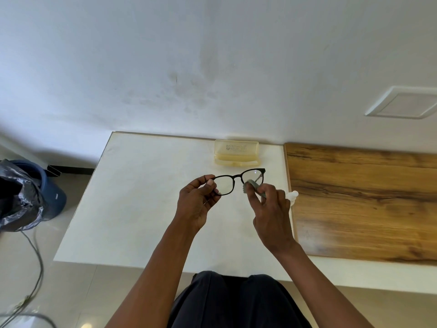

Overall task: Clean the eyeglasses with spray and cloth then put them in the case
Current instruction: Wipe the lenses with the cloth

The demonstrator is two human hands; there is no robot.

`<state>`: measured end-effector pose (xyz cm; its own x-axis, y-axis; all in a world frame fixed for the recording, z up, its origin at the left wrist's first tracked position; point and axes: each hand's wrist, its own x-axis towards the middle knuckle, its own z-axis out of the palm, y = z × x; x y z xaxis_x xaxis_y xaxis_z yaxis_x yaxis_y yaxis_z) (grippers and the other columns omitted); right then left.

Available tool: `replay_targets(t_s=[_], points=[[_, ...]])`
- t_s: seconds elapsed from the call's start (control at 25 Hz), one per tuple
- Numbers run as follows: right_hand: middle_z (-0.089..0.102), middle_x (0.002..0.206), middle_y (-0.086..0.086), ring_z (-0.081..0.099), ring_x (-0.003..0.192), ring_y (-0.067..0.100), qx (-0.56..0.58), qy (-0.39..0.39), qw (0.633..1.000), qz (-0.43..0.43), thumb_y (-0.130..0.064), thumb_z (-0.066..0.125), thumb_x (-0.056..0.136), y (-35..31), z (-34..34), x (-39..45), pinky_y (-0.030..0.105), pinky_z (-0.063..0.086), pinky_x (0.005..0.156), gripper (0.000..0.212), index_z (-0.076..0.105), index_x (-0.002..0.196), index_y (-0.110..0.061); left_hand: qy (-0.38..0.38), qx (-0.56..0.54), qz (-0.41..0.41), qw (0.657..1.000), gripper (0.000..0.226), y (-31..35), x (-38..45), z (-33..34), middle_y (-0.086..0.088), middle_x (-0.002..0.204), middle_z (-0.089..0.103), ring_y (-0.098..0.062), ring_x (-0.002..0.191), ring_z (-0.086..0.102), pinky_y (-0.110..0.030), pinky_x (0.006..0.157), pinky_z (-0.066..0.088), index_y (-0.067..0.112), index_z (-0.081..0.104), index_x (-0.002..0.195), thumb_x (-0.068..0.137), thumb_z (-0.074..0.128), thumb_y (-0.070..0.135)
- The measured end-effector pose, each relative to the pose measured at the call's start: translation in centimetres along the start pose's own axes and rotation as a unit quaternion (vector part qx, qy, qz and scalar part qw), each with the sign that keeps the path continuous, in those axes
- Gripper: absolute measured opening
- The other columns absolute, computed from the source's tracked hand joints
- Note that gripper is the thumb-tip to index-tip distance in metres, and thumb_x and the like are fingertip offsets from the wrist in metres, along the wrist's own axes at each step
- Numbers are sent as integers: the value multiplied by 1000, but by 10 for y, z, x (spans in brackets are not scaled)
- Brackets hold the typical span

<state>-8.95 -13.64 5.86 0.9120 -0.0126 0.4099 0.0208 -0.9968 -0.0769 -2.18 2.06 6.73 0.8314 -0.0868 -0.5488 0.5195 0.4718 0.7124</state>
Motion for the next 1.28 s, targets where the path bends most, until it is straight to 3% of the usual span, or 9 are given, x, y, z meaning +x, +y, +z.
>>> replay_targets(t_s=[0.12,0.28,0.36,0.56,0.72,0.96,1.12,1.28], points=[[35,99,7,49,77,28,-12,6,1000,21,19,68,54,10,-2,-3,30,40,53,65,65,112,-10,-2,-3,-1,1000,16,0,0,-2,-1,59,61,-15,56,59,-26,59,55,7,67,88,88,53,-2],[58,92,17,57,70,34,-6,11,998,69,23,66,51,14,-4,14,33,41,53,68,66,111,-10,-11,-2,0,1000,16,-1,0,-2,-1,60,60,-15,56,59,-26,60,55,7,67,89,88,53,-2],[60,91,19,57,71,34,-1,16,998,64,23,66,52,11,-4,20,34,42,53,67,66,111,-10,-12,-1,1,1000,16,-2,0,-2,-1,59,60,-16,55,59,-26,60,55,7,67,88,88,53,-2],[36,102,9,40,82,27,-5,3,1000,-6,16,69,59,6,0,7,33,41,53,64,63,115,-13,-3,-3,1,1000,16,-1,1,-4,-2,59,61,-15,55,59,-26,59,55,7,66,89,88,53,-2],[35,101,8,35,81,24,-19,0,1000,-19,17,70,59,16,1,-2,32,40,52,62,64,114,-12,-1,-13,-3,1000,15,-1,0,-6,-1,58,61,-15,55,60,-25,59,55,5,65,91,88,52,-2],[33,99,7,56,72,34,-4,11,999,30,21,64,59,18,-2,16,33,41,55,65,64,115,-12,-11,-12,-3,1000,15,-1,0,-5,-1,58,60,-15,55,59,-25,59,55,6,65,90,88,52,-2],[51,97,13,56,71,33,-3,18,1000,23,21,67,56,9,-4,24,31,41,53,66,65,113,-12,-10,-8,0,1000,16,-1,0,-4,-1,58,60,-14,54,59,-25,58,55,6,66,88,88,52,-2],[36,100,8,53,76,30,15,-7,1000,-14,18,67,58,3,-2,12,33,41,53,65,64,115,-14,-1,-9,3,1000,14,0,1,-3,-1,59,61,-14,55,59,-24,59,55,6,66,89,88,54,-1]])
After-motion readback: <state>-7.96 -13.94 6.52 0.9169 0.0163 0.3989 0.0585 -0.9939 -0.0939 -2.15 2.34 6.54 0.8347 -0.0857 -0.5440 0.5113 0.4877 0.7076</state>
